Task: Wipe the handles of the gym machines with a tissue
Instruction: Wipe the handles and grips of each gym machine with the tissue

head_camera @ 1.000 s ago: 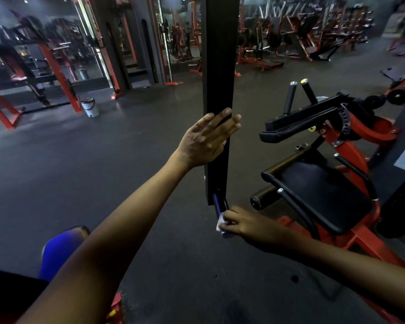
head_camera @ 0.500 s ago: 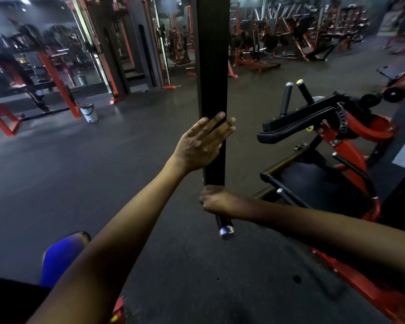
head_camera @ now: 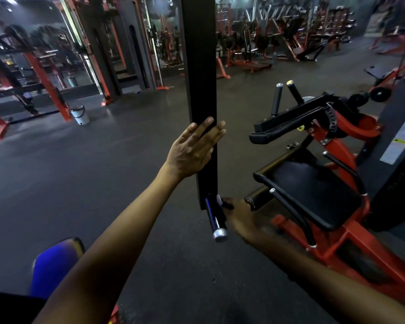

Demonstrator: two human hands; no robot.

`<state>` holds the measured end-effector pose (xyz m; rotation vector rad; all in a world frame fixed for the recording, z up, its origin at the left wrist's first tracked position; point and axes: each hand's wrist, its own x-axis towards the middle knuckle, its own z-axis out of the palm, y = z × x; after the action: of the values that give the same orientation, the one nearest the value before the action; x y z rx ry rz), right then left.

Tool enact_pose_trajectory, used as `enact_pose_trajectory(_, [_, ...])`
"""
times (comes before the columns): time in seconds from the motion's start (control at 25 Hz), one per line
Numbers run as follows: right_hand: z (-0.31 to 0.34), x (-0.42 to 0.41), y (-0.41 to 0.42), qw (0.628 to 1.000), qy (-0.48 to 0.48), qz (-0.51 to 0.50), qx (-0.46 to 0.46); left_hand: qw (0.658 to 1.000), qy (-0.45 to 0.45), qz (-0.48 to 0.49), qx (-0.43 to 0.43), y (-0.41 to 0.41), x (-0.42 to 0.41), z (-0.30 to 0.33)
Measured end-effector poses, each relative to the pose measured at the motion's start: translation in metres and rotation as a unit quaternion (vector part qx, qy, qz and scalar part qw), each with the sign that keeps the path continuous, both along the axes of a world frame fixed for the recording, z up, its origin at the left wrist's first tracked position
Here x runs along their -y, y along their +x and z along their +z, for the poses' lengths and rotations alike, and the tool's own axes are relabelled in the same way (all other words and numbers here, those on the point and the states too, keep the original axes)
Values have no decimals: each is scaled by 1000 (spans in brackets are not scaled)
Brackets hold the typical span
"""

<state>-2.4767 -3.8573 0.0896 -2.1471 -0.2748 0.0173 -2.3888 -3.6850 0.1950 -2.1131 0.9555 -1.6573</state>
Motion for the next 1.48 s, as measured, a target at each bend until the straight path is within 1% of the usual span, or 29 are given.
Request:
enact_pose_trajectory(0.08, [9, 5, 3, 1000, -4, -7, -1, 1000, -12, 9, -12, -3, 1, 0])
enact_pose_trajectory(0.16, [12, 21, 14, 999, -12, -30, 29, 999, -42, 20, -29, -12, 3, 0])
enact_pose_trajectory(0.28, [23, 49, 26, 998, -6, -55, 42, 983, -141, 42, -111, -34, 23, -5])
enact_pose_trajectory(0.36, [28, 68, 33, 994, -32, -98, 33, 961, -209, 77, -164, -55, 50, -18])
enact_pose_trajectory(0.48, [39, 96, 47, 985, -131, -94, 65, 938, -242, 96, -229, -73, 92, -34])
enact_pose_trajectory(0.52, [47, 104, 51, 980, -164, -94, 67, 927, -253, 100, -258, -72, 103, -36])
enact_pose_trajectory(0.64, [70, 137, 61, 969, -215, -94, 80, 878, -305, 142, -341, -60, 145, -38])
enact_pose_trajectory(0.8, [71, 183, 56, 949, -290, -77, 91, 816, -315, 210, -437, -55, 193, -41])
enact_pose_trajectory(1.0, [52, 217, 55, 943, -313, -67, 89, 782, -303, 270, -473, -62, 224, -68])
enact_pose_trajectory(1.12, [39, 223, 78, 932, -339, -40, 124, 757, -303, 295, -498, -47, 238, -89])
enact_pose_trajectory(1.28, [36, 219, 145, 924, -349, -10, 156, 740, -319, 309, -505, 7, 244, -100])
enact_pose_trajectory(1.4, [33, 208, 207, 921, -353, 18, 163, 712, -345, 330, -515, 62, 237, -107])
enact_pose_trajectory(1.48, [36, 197, 251, 911, -369, 42, 177, 691, -364, 349, -518, 99, 228, -110])
